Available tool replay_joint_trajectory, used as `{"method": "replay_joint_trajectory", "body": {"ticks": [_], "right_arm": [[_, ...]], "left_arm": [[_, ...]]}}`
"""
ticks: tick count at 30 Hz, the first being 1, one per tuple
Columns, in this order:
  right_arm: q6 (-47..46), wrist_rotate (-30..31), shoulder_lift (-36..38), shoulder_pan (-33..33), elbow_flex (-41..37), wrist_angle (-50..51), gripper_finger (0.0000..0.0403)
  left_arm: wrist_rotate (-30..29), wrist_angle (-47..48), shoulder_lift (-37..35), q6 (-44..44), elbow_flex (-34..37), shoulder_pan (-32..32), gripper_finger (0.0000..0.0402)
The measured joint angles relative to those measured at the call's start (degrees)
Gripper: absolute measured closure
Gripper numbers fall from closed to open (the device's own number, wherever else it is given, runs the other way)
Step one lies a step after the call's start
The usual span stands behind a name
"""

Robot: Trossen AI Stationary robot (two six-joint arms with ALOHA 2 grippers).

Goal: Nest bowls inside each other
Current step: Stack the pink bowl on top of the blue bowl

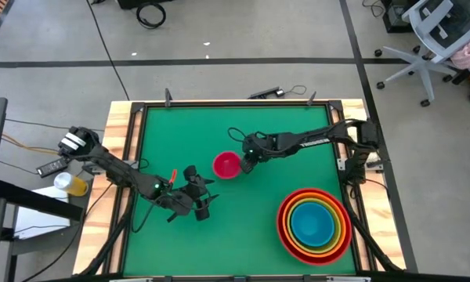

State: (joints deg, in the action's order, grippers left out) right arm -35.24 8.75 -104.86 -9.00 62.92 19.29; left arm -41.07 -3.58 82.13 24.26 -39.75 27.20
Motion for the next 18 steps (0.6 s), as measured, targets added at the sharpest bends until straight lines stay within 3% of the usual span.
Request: {"method": "replay_joint_trajectory", "body": {"ticks": [9, 18], "right_arm": [[0.34, -0.93, -0.41, -0.50, 0.00, -2.52, 0.0238], [-0.55, -1.29, 1.87, -0.49, 0.09, -11.10, 0.0238]], "left_arm": [[0.01, 3.40, 0.00, 3.23, 0.44, -0.58, 0.0148], [3.46, 6.45, 2.55, 3.77, 0.44, -7.46, 0.0148]]}}
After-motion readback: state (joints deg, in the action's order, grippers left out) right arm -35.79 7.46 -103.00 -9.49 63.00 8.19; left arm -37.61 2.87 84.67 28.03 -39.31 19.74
